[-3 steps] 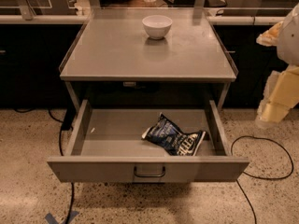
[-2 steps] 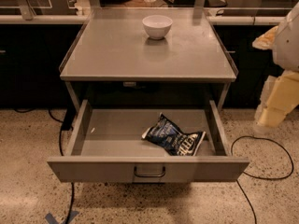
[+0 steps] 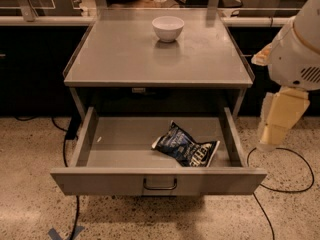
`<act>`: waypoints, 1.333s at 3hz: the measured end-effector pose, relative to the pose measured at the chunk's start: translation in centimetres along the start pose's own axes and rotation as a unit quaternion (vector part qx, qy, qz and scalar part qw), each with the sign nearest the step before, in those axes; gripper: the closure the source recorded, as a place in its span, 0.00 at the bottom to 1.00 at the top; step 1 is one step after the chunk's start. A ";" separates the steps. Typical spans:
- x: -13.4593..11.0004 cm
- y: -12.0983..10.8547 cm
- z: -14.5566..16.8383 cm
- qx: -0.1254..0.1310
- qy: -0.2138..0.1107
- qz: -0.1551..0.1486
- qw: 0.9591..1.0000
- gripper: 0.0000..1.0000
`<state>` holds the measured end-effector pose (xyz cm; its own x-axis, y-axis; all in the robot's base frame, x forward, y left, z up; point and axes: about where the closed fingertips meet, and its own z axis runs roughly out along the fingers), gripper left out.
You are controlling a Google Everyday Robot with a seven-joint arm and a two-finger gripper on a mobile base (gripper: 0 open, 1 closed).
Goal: Pick blue chip bag from top drawer and place on counter
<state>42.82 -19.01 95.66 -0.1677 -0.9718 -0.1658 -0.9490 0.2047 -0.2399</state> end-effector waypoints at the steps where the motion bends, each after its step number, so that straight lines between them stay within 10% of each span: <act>1: -0.9 0.0 1.8 -0.022 0.012 -0.006 1.000 0.00; 4: -3.2 1.5 7.5 -0.061 0.060 -0.039 0.996 0.00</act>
Offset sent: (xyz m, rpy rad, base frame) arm 0.0136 0.0344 -0.0631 -0.0968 0.1360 0.0578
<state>43.97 -14.72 88.62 -0.1159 -0.9926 -0.0348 -0.9844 0.1195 -0.1291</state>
